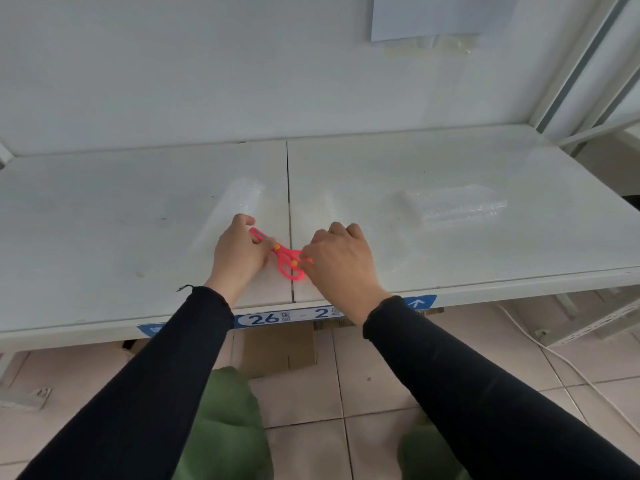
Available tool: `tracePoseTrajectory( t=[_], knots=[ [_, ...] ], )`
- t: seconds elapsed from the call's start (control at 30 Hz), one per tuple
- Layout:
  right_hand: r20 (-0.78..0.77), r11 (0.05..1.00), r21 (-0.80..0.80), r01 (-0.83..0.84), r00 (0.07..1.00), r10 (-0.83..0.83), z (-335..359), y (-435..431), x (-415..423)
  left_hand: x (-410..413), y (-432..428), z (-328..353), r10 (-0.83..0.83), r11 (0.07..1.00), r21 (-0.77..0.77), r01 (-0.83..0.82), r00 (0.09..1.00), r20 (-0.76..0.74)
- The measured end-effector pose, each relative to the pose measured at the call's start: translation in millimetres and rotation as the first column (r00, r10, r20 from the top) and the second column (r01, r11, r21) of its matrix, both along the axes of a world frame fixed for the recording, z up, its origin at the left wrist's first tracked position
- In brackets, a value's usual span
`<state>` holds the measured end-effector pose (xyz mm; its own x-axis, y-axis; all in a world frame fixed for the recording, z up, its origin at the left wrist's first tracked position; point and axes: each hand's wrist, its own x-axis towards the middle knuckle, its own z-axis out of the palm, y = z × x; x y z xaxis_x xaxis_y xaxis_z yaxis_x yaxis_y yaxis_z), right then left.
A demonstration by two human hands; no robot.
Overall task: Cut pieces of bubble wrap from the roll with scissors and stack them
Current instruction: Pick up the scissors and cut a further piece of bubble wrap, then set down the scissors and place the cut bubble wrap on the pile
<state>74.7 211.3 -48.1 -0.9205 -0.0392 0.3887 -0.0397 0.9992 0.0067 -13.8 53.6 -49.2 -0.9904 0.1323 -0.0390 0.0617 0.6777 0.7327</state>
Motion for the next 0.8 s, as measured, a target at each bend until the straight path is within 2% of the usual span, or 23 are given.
tracePoseTrajectory(
  t=[0.07, 0.13, 0.2, 0.23, 0.3, 0.37, 0.4, 0.47, 0.53, 0.63, 0.8],
  knots=[
    [-0.093, 0.977, -0.213, -0.022, 0.996, 0.002, 21.0, 17.4, 3.0, 4.6, 5.8, 6.6, -0.065, 0.964, -0.265, 0.021, 0.985, -0.158],
    [-0.135, 0.872, -0.488, 0.027, 0.985, -0.106, 37.7, 49.2, 6.8, 14.5, 22.8, 21.9, -0.164, 0.948, -0.314, 0.053, 0.927, -0.336],
    [-0.088, 0.728, -0.675, 0.119, 0.967, -0.24, 39.4, 87.8, 10.5, 27.4, 51.1, 37.7, -0.307, 0.943, -0.283, 0.175, 0.785, -0.539],
    [-0.034, 0.674, -0.716, 0.184, 0.955, -0.296, 35.7, 105.1, 11.8, 34.4, 67.4, 43.2, -0.377, 0.924, -0.298, 0.237, 0.684, -0.624],
    [0.091, 0.64, -0.7, 0.318, 0.928, -0.361, 23.6, 129.2, 12.4, 49.0, 100.6, 46.0, -0.506, 0.862, -0.394, 0.32, 0.482, -0.716],
    [0.185, 0.667, -0.629, 0.4, 0.91, -0.371, 11.3, 137.9, 11.5, 62.0, 126.6, 39.5, -0.634, 0.771, -0.517, 0.373, 0.367, -0.681],
    [0.213, 0.692, -0.59, 0.416, 0.907, -0.364, 6.7, 137.5, 11.4, 65.7, 135.0, 33.2, -0.687, 0.726, -0.568, 0.388, 0.362, -0.63],
    [0.239, 0.744, -0.521, 0.418, 0.908, -0.343, 0.1, 134.0, 11.2, 65.6, 141.7, 21.8, -0.725, 0.678, -0.648, 0.346, 0.458, -0.514],
    [0.257, 0.774, -0.478, 0.415, 0.909, -0.328, -3.2, 130.8, 10.9, 57.2, 138.8, 17.0, -0.661, 0.691, -0.684, 0.233, 0.585, -0.469],
    [0.298, 0.795, -0.426, 0.432, 0.897, -0.328, -4.9, 127.4, 8.2, 41.9, 128.2, 17.8, -0.548, 0.717, -0.689, 0.111, 0.7, -0.458],
    [0.353, 0.799, -0.388, 0.459, 0.875, -0.331, -5.0, 122.7, 1.4, 25.8, 109.3, 7.7, -0.433, 0.706, -0.694, 0.141, 0.861, -0.266]
  ],
)
